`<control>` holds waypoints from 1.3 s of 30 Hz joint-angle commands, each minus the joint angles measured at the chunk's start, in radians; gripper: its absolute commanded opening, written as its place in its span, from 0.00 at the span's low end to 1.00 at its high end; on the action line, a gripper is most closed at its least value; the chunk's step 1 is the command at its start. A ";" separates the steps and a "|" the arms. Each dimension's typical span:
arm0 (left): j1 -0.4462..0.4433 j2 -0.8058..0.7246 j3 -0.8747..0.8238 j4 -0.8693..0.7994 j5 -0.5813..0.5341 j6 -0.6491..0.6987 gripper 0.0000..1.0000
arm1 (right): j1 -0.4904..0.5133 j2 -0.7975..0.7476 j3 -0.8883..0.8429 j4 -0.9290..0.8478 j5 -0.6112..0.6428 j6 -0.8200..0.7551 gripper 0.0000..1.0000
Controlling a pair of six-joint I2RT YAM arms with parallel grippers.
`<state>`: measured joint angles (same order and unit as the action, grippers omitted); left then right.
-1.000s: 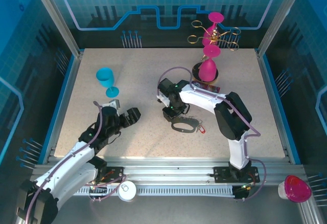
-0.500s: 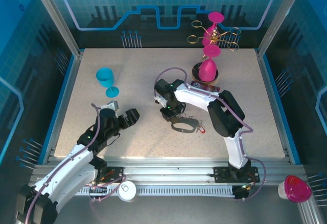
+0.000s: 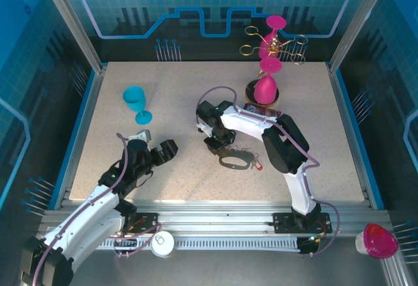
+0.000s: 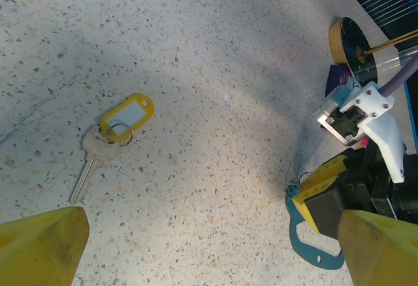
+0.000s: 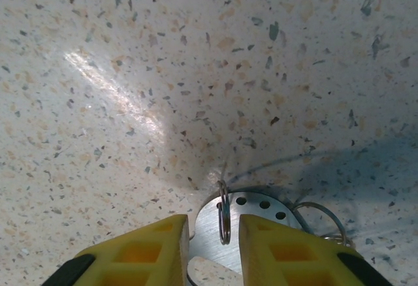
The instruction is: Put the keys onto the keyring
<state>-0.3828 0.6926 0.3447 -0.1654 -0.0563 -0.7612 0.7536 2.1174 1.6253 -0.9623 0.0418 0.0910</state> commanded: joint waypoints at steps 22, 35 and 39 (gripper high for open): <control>-0.002 -0.018 -0.005 -0.027 -0.014 -0.006 0.98 | 0.016 0.036 0.046 -0.047 0.012 -0.017 0.10; -0.002 -0.034 0.015 0.079 0.052 0.144 0.93 | -0.007 -0.183 -0.135 0.138 -0.111 -0.064 0.00; -0.002 0.008 0.025 0.232 0.140 0.294 0.86 | -0.025 -0.338 -0.266 0.261 -0.228 -0.089 0.00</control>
<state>-0.3828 0.6800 0.3450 -0.0780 -0.0006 -0.6167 0.7452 1.8961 1.4158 -0.8150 -0.0654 0.0360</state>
